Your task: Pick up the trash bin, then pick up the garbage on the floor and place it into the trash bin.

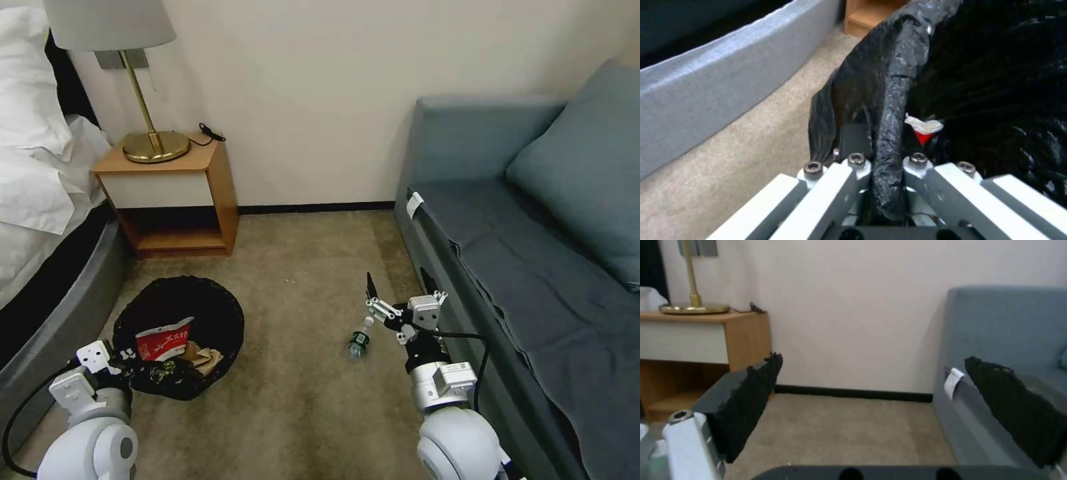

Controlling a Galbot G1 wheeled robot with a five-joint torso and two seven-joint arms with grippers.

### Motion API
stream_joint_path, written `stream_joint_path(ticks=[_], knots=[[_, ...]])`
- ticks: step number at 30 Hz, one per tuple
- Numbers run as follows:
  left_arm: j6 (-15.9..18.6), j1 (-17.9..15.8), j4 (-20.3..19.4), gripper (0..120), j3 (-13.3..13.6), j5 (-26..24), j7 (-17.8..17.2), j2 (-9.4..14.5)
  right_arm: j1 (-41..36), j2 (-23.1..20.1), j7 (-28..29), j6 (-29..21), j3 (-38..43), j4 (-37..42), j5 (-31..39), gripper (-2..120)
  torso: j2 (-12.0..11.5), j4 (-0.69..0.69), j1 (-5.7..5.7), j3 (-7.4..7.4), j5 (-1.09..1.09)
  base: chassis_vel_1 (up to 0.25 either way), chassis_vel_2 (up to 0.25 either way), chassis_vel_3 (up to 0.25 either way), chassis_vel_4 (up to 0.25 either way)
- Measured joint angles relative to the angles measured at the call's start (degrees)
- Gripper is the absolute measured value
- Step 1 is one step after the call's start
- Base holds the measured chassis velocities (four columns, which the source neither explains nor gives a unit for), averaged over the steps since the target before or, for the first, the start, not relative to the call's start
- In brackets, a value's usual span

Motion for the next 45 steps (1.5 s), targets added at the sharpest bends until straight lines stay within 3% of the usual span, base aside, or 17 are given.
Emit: stream_joint_path(ticks=[4,7,8,10,11,12,15,17,19,20,23,31,37,45], knots=[[-0.2,0.0,0.2,2,0.0,0.0,0.0,0.0,2.6,-1.3,1.4,-1.7,-1.5,-1.4,3.4,100,0.0,-0.01,0.00,0.01,0.00,-0.063,0.060,0.065,-0.073],[-0.2,0.0,0.3,2,-0.1,0.0,0.0,0.1,9.3,-4.2,5.1,-6.6,-4.9,-3.6,13.0,100,0.0,-0.01,0.00,0.01,0.00,0.000,0.000,0.000,0.000],[-0.2,0.0,0.3,2,-0.1,0.0,0.0,0.1,9.3,-4.2,5.1,-6.6,-4.9,-3.6,13.0,100,0.0,-0.01,0.00,0.01,0.00,0.000,0.000,0.000,0.000],[-0.2,-0.1,0.3,2,-0.1,0.0,0.0,0.1,14.9,-5.7,8.1,-10.8,-7.4,-5.4,20.1,100,0.0,0.01,0.00,0.00,0.00,0.000,0.000,0.000,0.000],[-0.2,-0.1,0.4,2,-0.1,0.0,0.0,0.1,19.9,-6.4,11.5,-14.8,-10.1,-7.8,27.6,100,0.0,0.01,0.00,0.00,-0.01,0.000,0.000,0.000,0.000],[-0.2,-0.1,0.4,2,-0.1,0.0,0.0,0.1,19.9,-6.4,11.5,-14.8,-10.1,-7.8,27.6,100,0.0,0.01,0.00,0.00,-0.01,0.000,0.000,0.000,0.000],[-0.3,-0.2,0.7,2,0.0,0.0,0.0,-0.1,32.2,-6.6,18.5,-21.4,-16.5,-16.1,45.0,100,0.0,0.00,0.00,0.01,0.01,0.000,0.000,0.000,0.000],[-0.3,-0.2,0.8,2,0.0,0.0,0.1,-0.1,33.0,-6.6,18.9,-21.7,-17.0,-16.7,45.8,100,0.0,0.00,0.00,0.01,0.00,0.000,0.000,0.000,0.000],[-0.6,-0.1,1.2,2,0.0,0.1,0.1,-0.2,41.6,-6.0,21.8,-24.2,-21.2,-23.5,54.1,100,0.0,0.01,0.01,0.00,-0.02,0.000,0.000,0.000,0.000],[-0.6,-0.1,1.2,2,0.0,0.1,0.1,-0.2,41.6,-6.0,21.8,-24.2,-21.2,-23.5,54.1,100,0.0,0.01,0.01,0.00,-0.02,0.000,0.000,0.000,0.000],[-1.2,0.0,1.9,2,0.0,0.2,0.2,-0.3,48.4,-3.4,24.7,-27.8,-26.6,-32.4,63.2,100,0.0,0.01,0.01,0.00,-0.02,0.000,0.000,0.000,0.000],[-1.4,0.0,2.2,2,-0.1,0.4,0.2,-0.5,51.4,2.2,23.9,-28.3,-31.2,-45.7,63.2,100,0.0,0.00,0.01,0.01,0.00,0.000,0.000,0.000,0.000],[-1.7,0.2,2.6,2,-0.1,1.0,0.2,-0.8,51.9,6.7,20.0,-27.2,-32.2,-57.9,57.7,100,0.0,0.00,0.01,0.01,-0.01,0.000,0.000,0.000,0.000],[-2.1,0.3,3.1,2,-0.1,1.3,0.2,-0.9,51.7,9.8,16.0,-25.5,-32.0,-68.1,51.1,100,0.0,0.00,0.01,0.00,-0.01,0.000,0.000,0.000,0.000]])
